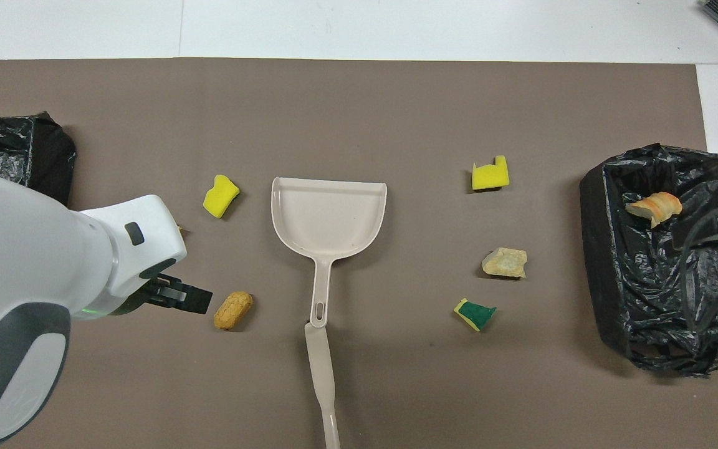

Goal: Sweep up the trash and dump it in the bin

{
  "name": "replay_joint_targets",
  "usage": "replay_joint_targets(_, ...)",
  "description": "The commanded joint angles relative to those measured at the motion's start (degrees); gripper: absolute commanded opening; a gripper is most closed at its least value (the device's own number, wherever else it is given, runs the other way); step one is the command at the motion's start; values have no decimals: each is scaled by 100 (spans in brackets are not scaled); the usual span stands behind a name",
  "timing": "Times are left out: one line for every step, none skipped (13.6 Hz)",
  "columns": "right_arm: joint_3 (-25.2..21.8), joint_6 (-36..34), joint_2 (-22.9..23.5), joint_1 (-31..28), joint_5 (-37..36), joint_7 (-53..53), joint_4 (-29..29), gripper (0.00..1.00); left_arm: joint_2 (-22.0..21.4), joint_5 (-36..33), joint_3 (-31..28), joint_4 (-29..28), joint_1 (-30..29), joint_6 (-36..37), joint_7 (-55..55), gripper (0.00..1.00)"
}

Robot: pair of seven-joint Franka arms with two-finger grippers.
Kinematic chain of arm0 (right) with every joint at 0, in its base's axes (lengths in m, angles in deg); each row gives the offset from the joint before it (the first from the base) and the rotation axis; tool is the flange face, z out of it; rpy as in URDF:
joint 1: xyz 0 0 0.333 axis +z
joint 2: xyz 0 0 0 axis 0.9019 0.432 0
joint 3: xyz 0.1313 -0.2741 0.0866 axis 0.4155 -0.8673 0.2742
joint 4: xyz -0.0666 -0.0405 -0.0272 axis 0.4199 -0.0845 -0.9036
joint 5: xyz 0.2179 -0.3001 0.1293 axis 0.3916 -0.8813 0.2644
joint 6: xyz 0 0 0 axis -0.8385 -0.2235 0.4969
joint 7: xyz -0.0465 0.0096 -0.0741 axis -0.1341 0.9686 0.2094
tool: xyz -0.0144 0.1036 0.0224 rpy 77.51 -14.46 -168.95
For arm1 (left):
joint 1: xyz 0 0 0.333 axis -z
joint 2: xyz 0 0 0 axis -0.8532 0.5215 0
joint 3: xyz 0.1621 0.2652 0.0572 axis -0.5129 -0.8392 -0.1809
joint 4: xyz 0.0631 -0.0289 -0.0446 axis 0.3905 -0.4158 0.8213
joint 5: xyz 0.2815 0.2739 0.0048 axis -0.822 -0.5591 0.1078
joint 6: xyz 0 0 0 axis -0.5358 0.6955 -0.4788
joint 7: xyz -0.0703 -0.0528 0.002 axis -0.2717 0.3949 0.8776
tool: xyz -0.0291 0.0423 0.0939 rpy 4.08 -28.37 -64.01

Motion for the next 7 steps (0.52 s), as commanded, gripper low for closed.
replay_joint_targets(18,-7,-407,-100,62,-311,494,100,-247,62,-105,-284,70,-171,-35,100)
replay_joint_targets(18,-51,-407,-109,53,-399,494,100,-247,62,-105,-284,70,-171,-35,100)
replay_joint_targets(27,-52,-398,-109,44,-539,477,100,-247,71,-105,-284,62,-171,-35,100)
replay_joint_targets(27,-17,-398,-66,44,-619,477,100,-247,62,-114,-275,62,-171,-35,100)
replay_joint_targets(27,44,-372,-39,44,-619,477,100,-247,62,-105,-275,53,-180,-35,100)
replay_joint_targets(36,271,-354,-30,44,-619,468,100,-247,62,-114,-275,53,-180,-35,100)
replay_joint_targets(36,448,-328,91,53,-663,468,100,-247,62,-105,-275,62,-171,-35,100)
